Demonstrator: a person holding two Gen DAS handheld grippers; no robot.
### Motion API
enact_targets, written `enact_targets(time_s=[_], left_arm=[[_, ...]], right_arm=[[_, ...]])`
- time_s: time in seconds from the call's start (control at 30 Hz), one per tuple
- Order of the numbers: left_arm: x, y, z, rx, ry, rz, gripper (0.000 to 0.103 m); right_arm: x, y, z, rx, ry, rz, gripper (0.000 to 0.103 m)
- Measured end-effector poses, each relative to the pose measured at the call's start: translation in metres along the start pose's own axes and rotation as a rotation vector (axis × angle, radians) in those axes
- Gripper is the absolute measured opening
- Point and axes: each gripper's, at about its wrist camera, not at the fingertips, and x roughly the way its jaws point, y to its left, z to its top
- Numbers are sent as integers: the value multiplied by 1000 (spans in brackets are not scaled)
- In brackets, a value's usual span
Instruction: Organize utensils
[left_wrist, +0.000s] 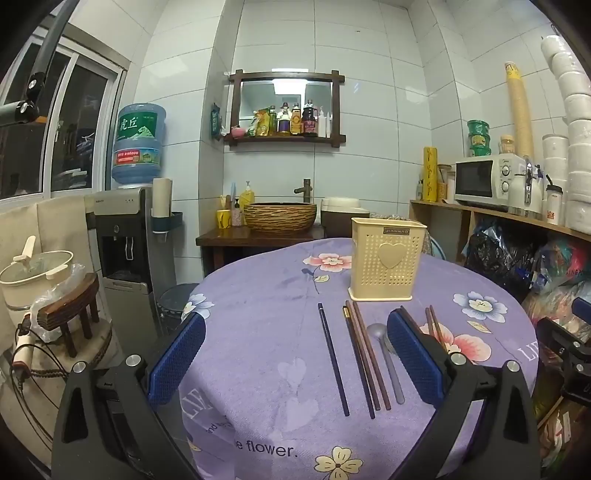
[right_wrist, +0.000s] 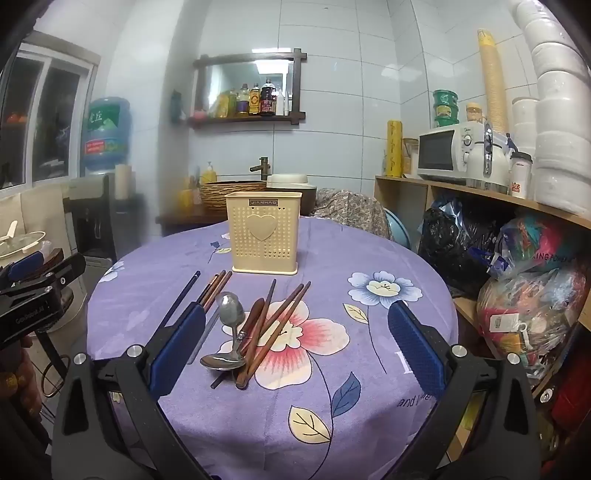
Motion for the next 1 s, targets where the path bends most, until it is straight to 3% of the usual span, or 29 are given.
enact_targets(time_s=[0.27,1.0], left_arm=[[-4,4,1,-15,-27,-6,98],[-1,1,3,4,-8,0,98]], right_arm=[[0,0,1,11,5,4,98],[6,-3,-2,34,29,7,98]])
